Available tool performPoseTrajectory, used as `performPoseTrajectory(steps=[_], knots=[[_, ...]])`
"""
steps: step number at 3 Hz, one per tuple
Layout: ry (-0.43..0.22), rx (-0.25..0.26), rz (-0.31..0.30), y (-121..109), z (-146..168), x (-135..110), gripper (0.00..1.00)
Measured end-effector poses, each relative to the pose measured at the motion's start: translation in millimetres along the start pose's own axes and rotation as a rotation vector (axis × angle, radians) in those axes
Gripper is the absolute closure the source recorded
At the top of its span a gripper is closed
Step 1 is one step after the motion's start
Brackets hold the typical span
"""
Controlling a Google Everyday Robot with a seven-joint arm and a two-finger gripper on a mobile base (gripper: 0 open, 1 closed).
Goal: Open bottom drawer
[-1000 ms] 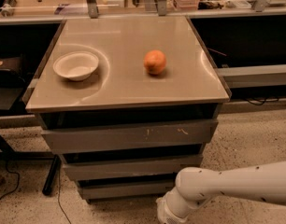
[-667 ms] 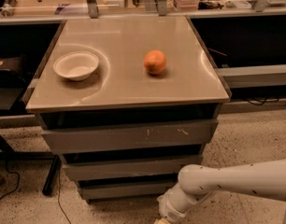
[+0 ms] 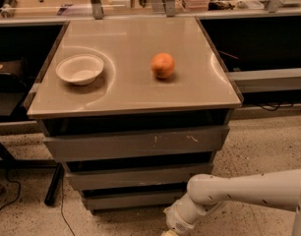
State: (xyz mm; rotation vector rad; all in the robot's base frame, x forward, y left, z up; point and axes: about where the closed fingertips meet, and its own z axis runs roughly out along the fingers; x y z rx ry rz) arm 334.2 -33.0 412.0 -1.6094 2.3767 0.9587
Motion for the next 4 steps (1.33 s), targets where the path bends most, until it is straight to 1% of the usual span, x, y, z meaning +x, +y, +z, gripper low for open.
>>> performPoseTrajectory(steps=[1, 2, 3, 4], knots=[[-0.006, 0.019, 0.009, -32.2, 28.3, 8.1, 0.0], [-0.008, 0.092, 0.002, -73.7, 46.0, 13.6, 0.0], [-0.001, 0.16, 0.009, -126.1, 61.1, 21.8, 0.0], [-0.002, 0.161, 0.01, -127.5, 61.0, 21.3, 0.0]])
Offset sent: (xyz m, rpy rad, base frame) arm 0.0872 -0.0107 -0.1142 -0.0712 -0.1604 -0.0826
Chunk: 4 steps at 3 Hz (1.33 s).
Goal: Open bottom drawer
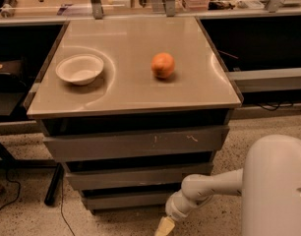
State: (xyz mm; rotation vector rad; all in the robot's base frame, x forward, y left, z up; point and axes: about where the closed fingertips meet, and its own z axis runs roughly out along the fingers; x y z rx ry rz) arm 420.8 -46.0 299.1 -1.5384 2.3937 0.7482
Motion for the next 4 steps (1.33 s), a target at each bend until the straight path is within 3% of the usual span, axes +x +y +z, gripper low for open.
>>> performPoseTrajectory(steps=[1, 4], knots=[[-0.02, 0.003, 0.015, -9.7, 7.8, 0.1, 0.0], [-0.022, 0.26, 0.046, -100.0, 8.4, 15.1, 0.0]])
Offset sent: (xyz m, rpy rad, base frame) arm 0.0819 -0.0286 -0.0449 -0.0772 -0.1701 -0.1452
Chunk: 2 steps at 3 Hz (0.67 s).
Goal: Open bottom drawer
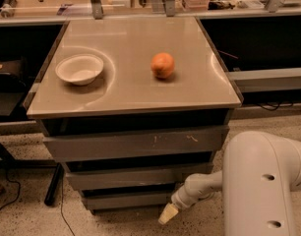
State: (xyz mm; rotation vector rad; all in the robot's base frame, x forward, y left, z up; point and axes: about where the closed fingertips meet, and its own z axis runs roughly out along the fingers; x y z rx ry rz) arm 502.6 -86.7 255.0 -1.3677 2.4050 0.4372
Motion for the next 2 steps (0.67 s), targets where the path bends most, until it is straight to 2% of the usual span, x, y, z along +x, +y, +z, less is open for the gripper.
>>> performPoseTrajectory(steps=[1, 2], knots=[[-0.001, -0.003, -0.001, 1.1, 1.1, 0.4, 0.0], [-0.019, -0.003, 0.014, 1.6, 17.1, 7.9, 0.0]])
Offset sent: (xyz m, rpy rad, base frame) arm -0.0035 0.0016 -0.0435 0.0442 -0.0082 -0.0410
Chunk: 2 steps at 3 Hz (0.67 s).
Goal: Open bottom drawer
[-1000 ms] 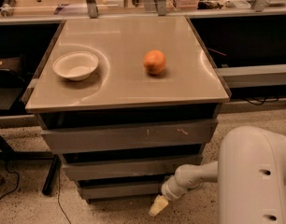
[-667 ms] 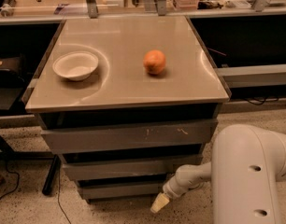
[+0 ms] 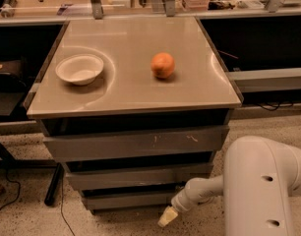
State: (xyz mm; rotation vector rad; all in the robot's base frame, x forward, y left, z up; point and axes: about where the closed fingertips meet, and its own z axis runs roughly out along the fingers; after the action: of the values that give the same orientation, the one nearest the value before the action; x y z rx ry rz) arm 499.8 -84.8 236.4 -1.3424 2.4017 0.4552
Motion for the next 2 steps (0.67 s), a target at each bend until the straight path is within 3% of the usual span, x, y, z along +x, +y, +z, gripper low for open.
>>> performPoseTrajectory(steps=[2], knots=[[-0.039, 0.042, 0.016, -15.2, 12.1, 8.8, 0.0]])
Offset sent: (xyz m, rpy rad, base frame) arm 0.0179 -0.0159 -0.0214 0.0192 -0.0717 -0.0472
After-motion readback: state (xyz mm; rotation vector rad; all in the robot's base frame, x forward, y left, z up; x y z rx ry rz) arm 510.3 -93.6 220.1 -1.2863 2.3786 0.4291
